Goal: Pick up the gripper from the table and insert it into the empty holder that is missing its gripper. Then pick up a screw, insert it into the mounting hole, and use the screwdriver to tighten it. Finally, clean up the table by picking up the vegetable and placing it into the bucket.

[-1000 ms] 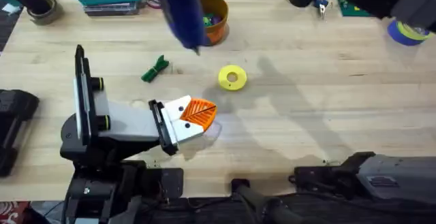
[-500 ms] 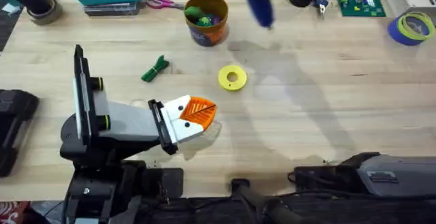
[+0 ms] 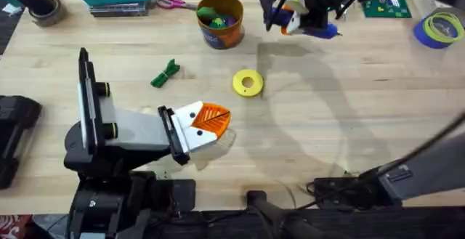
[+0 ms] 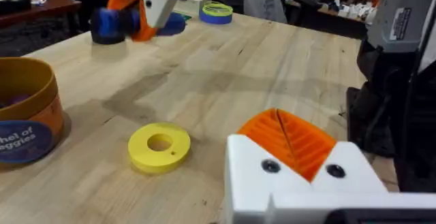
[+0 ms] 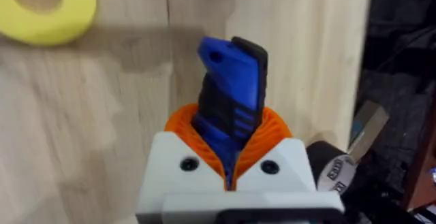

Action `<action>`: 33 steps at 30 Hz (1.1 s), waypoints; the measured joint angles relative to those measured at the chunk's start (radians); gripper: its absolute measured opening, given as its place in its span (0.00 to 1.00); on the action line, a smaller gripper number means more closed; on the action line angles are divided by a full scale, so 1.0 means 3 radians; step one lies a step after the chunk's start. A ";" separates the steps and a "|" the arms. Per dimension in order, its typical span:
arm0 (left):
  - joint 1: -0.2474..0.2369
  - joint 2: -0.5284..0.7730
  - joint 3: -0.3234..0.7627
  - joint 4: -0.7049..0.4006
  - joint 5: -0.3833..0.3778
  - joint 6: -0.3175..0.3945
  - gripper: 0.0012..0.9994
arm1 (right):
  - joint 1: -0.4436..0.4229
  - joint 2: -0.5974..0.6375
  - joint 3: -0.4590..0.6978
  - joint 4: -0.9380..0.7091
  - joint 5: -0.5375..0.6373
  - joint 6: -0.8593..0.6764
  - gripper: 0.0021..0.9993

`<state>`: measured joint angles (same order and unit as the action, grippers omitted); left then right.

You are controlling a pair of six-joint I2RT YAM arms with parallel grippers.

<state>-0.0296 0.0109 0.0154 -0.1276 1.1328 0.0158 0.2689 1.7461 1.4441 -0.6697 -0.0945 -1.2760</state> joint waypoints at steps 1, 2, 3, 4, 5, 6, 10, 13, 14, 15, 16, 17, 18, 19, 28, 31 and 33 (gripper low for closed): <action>0.0000 0.0000 0.0000 0.0000 0.0000 0.0000 0.01 | -0.0024 0.0072 0.0000 0.0006 0.0030 -0.0060 0.02; 0.0000 0.0000 0.0000 0.0000 0.0000 0.0000 0.01 | -0.0047 0.0142 0.0000 0.0016 0.0061 -0.0118 0.02; 0.0000 0.0000 0.0000 0.0000 0.0000 0.0000 0.01 | -0.0067 0.0211 0.0000 0.0030 0.0084 -0.0170 0.02; 0.0000 0.0000 0.0000 0.0000 0.0000 0.0000 0.01 | -0.0086 0.0278 0.0000 0.0051 0.0100 -0.0213 0.02; 0.0000 0.0000 0.0000 0.0000 0.0000 0.0000 0.01 | -0.0105 0.0342 0.0000 0.0076 0.0117 -0.0245 0.02; 0.0000 0.0000 0.0000 0.0000 0.0000 0.0000 0.01 | -0.0120 0.0403 0.0000 0.0100 0.0137 -0.0275 0.02; 0.0000 0.0000 0.0000 0.0000 0.0000 0.0000 0.01 | -0.0152 0.0649 -0.0002 0.0136 0.0177 -0.0392 0.02; 0.0000 0.0000 0.0000 0.0000 0.0000 0.0000 0.01 | -0.0152 0.0688 -0.0029 0.0166 0.0177 -0.0419 0.02; 0.0000 0.0000 0.0000 0.0000 0.0000 0.0000 0.01 | -0.0152 0.0688 -0.0049 0.0177 0.0177 -0.0425 0.02; 0.0000 0.0000 0.0000 0.0000 0.0000 0.0000 0.01 | -0.0152 0.0688 -0.0066 0.0194 0.0177 -0.0432 0.02; 0.0000 0.0000 0.0000 0.0000 0.0000 -0.0001 0.01 | -0.0152 0.0688 -0.0090 0.0220 0.0177 -0.0438 0.02; 0.0000 0.0000 0.0000 0.0000 0.0000 -0.0001 0.01 | -0.0152 0.0688 -0.0112 0.0235 0.0177 -0.0447 0.02; 0.0000 0.0000 0.0000 0.0000 0.0000 0.0000 0.01 | -0.0152 0.0688 -0.0127 0.0235 0.0177 -0.0449 0.02; 0.0000 0.0000 0.0000 0.0000 0.0000 0.0000 0.01 | -0.0152 0.0688 -0.0142 0.0233 0.0178 -0.0441 0.06; 0.0000 0.0000 0.0000 0.0001 -0.0005 0.0008 0.62 | -0.0151 0.0672 -0.0164 0.0240 0.0217 -0.0484 0.99; 0.0000 0.0000 0.0000 0.0001 -0.0005 -0.0004 1.00 | -0.0151 0.0521 -0.0167 0.0236 0.0237 -0.0352 1.00; 0.0000 0.0000 0.0000 0.0001 -0.0005 -0.0004 1.00 | -0.0149 0.0359 -0.0167 0.0237 0.0238 -0.0214 1.00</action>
<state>-0.0296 0.0109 0.0154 -0.1272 1.1313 0.0147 0.2241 1.8539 1.3939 -0.5987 -0.0231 -1.3402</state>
